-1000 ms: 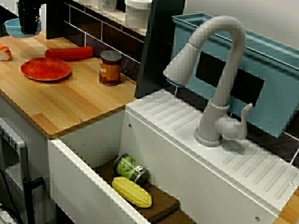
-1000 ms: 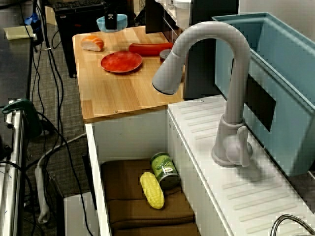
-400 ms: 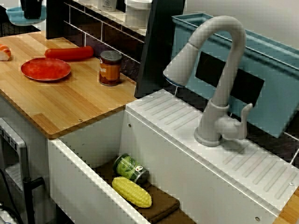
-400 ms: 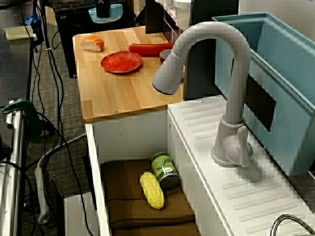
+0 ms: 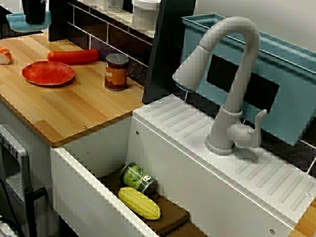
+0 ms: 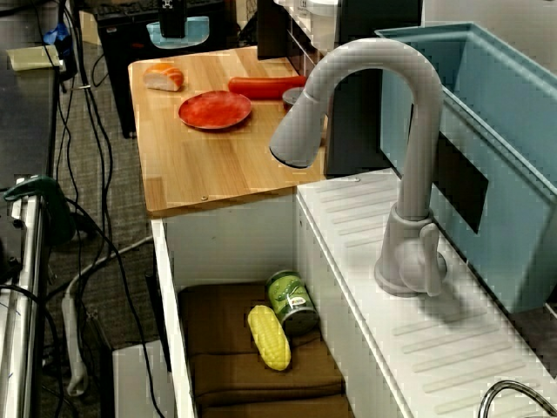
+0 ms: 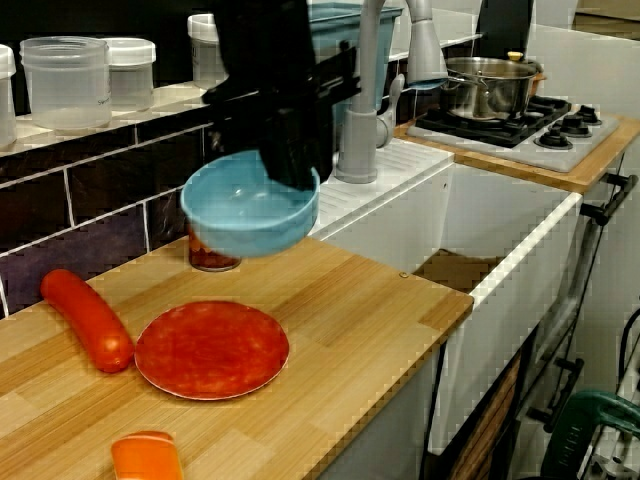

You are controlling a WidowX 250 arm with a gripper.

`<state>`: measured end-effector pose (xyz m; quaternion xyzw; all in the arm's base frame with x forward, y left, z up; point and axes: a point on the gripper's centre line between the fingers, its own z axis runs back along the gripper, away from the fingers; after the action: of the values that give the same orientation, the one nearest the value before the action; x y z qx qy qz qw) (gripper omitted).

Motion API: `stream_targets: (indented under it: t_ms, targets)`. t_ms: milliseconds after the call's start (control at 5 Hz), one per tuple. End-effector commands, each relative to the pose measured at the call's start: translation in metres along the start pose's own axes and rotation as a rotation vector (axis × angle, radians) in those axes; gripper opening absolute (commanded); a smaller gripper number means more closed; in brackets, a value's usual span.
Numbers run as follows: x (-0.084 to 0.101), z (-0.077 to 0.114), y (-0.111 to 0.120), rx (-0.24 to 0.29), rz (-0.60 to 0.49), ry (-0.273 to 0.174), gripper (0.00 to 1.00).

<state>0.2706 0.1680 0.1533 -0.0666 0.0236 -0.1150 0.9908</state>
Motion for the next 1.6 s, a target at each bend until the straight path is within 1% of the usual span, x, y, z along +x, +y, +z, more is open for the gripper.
stream_targets:
  t_ms: [0, 400, 600, 800, 1000, 1200, 1400]
  targets:
    - [-0.005, 0.025, -0.033, -0.013, -0.08, -0.029, 0.0]
    - [-0.009, 0.017, -0.058, -0.009, -0.1, -0.004, 0.0]
    - [-0.006, 0.008, -0.077, 0.105, -0.069, 0.008, 0.0]
    - [0.003, -0.011, -0.097, 0.185, -0.072, 0.05, 0.0]
    - [0.013, -0.027, -0.108, 0.244, -0.04, 0.075, 0.0]
    - [0.02, -0.04, -0.116, 0.256, -0.055, 0.104, 0.0]
    - [0.022, -0.045, -0.124, 0.266, -0.076, 0.106, 0.0]
